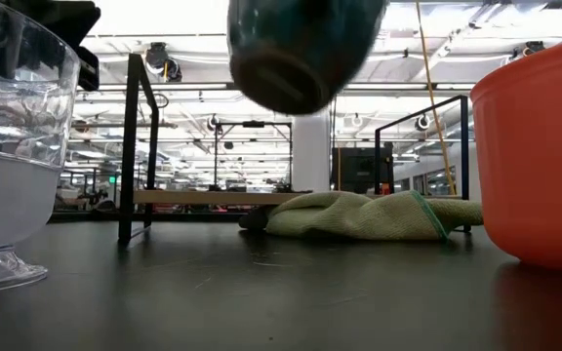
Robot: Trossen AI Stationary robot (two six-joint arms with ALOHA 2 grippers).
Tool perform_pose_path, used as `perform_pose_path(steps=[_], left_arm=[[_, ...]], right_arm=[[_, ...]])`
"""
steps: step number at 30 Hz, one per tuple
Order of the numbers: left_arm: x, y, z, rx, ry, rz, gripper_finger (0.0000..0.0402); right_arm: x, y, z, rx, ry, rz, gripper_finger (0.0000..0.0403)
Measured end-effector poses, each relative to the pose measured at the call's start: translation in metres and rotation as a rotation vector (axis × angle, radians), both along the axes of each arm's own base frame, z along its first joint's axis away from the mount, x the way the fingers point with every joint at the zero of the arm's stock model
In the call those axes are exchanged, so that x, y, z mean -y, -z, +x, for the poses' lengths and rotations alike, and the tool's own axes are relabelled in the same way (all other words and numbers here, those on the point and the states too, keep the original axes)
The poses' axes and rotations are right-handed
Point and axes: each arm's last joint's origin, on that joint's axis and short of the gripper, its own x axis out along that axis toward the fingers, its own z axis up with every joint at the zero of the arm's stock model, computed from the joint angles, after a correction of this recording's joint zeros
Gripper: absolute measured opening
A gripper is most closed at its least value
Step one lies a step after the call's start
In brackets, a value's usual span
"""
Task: Stack small to large cups/mugs on shelf
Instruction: Put the green and blue mug on the shelf
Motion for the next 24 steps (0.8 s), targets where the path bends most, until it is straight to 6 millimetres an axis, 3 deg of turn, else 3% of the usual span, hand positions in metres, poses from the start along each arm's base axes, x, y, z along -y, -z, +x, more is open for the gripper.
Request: perform_pose_path(steps=[6, 24], left_arm=[[0.0000, -0.0003, -0.0001, 0.001, 0.002, -0.009, 0.0031], [-0.0014, 0.0001, 0.0003, -0.007, -0.040, -0.037, 0.0031]], right_arm=[[-0.0011, 0.0082, 0.0025, -0.017, -0.027, -0.031, 0.0026], [-0.0062, 0.0080, 0.0005, -0.016, -0.053, -0.042, 0.0026]])
